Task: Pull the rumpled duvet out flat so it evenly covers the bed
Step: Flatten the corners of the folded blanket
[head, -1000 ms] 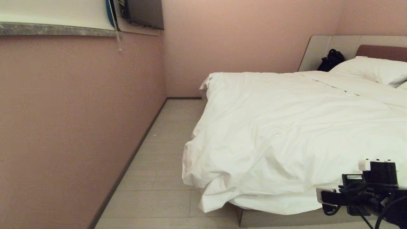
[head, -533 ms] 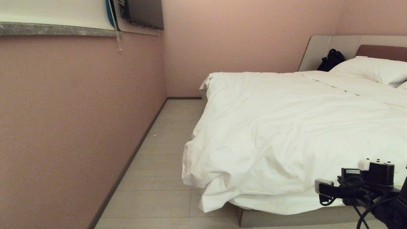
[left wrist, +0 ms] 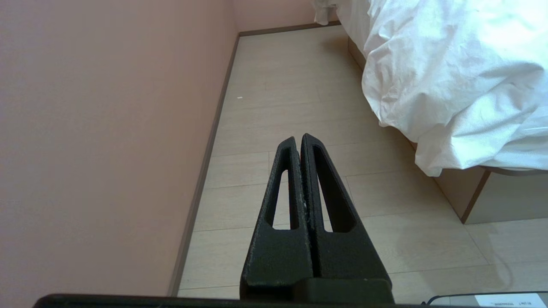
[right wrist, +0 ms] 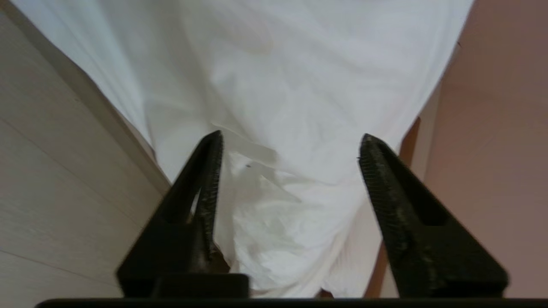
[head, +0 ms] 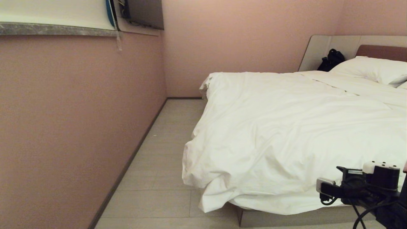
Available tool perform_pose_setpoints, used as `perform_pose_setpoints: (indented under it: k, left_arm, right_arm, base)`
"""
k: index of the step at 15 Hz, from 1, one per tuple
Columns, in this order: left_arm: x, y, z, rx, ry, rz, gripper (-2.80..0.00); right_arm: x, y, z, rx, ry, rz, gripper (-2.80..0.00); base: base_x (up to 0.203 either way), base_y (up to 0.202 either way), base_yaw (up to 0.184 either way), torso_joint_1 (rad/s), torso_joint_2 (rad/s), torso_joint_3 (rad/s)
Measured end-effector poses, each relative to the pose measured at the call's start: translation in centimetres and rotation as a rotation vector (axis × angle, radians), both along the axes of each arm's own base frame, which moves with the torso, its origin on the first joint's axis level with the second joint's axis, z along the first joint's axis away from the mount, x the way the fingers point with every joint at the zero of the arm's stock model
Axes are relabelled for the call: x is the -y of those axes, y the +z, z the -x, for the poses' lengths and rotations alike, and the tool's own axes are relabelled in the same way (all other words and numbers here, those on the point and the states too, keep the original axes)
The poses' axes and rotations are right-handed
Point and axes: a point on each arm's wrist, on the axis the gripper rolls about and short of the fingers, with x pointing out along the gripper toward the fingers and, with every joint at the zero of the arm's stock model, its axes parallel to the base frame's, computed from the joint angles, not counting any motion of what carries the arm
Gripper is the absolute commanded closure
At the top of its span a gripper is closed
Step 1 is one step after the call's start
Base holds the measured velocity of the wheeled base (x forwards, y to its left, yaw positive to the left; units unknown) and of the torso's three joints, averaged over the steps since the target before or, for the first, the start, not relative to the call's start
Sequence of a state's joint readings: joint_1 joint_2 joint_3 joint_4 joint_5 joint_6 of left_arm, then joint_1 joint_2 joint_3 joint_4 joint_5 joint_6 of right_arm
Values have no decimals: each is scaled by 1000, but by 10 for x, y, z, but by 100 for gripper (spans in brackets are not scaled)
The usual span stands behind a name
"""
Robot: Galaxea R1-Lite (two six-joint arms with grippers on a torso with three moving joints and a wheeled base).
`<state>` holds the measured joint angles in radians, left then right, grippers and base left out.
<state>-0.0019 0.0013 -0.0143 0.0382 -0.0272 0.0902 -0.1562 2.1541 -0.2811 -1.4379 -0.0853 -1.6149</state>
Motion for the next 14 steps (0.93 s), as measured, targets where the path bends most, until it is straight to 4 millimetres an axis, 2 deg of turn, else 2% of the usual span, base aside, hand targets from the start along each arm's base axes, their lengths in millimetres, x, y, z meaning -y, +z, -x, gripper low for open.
perform_pose_setpoints:
  k: [8, 14]
  left_arm:
    - [0, 0, 0, 0, 0, 0, 0]
    - [0, 0, 0, 0, 0, 0, 0]
  right_arm:
    - [-1, -24, 3, -91, 20, -27, -280]
    - [1, -38, -11, -95, 10, -41, -280]
  base:
    - [0, 0, 0, 0, 0, 0]
    - [0, 0, 0, 0, 0, 0]
